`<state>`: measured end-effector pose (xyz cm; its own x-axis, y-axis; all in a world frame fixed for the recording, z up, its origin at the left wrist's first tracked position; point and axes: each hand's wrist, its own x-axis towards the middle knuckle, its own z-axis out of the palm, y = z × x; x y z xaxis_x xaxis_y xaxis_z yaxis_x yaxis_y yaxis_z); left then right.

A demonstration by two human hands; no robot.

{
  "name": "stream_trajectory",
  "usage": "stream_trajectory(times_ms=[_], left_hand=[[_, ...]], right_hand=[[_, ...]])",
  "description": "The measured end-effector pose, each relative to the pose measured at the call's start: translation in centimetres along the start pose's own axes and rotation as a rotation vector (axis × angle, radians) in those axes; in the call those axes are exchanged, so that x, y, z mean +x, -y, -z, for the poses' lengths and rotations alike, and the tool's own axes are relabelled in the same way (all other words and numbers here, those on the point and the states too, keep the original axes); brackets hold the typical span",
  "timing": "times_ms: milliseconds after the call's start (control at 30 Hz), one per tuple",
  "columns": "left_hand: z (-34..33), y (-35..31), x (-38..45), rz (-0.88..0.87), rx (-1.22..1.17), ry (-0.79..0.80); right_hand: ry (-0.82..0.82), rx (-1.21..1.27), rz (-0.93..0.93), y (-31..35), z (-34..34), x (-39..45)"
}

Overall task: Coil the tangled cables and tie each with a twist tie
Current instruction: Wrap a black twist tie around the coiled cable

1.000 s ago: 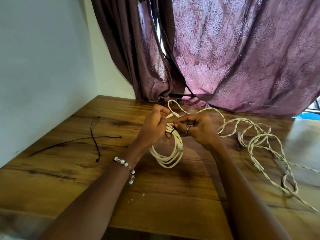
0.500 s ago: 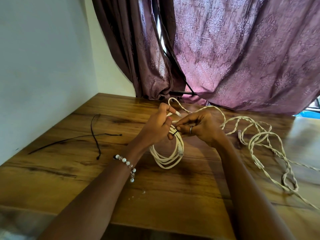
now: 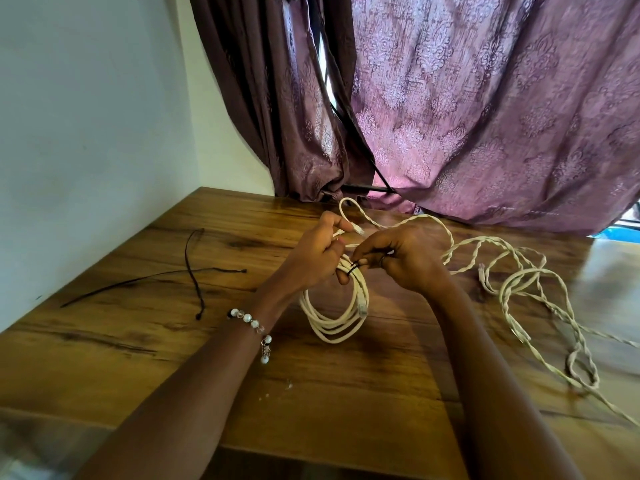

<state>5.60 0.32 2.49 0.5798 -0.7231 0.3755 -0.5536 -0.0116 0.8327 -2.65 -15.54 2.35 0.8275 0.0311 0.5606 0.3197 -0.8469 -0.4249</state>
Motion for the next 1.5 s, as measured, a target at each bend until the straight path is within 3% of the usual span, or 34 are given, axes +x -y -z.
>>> stream_trajectory(times_ms=[200, 367, 467, 567, 667, 867, 1133, 1500], left_hand=[[0.1, 0.3, 0.1, 0.051, -0.032, 0.021], [0.1, 0.4, 0.3, 0.077, -0.091, 0.037], [0.2, 0.5, 0.5, 0.088, -0.151, 0.022], [0.4, 1.1, 0.8, 0.066, -0.123, -0.003], [0.4, 1.4, 0.9, 0.017, -0.106, -0.005], [-0.3, 1.8, 1.1, -0.091, -0.107, -0.024], [-1.6, 1.9, 1.6, 0.0, -0.323, -0.122], [-2.2, 0.9, 1.4, 0.084, -0.388, 0.043]], right_hand=[[0.021, -0.196, 0.176, 0.4, 0.1, 0.4], [0.015, -0.251, 0.209, 0.6, 0.0, 0.4], [-0.031, -0.071, -0.014, 0.9, -0.4, 0.4], [-0.136, 0.327, -0.328, 1.3, -1.0, 0.3], [-0.266, 0.575, -0.469, 1.9, -1.4, 0.3], [-0.456, 0.528, -0.498, 2.8, -1.9, 0.9], [-0.607, 0.517, -0.474, 3.2, -2.3, 1.4], [-0.715, 0.707, -0.585, 2.9, -2.0, 1.5]])
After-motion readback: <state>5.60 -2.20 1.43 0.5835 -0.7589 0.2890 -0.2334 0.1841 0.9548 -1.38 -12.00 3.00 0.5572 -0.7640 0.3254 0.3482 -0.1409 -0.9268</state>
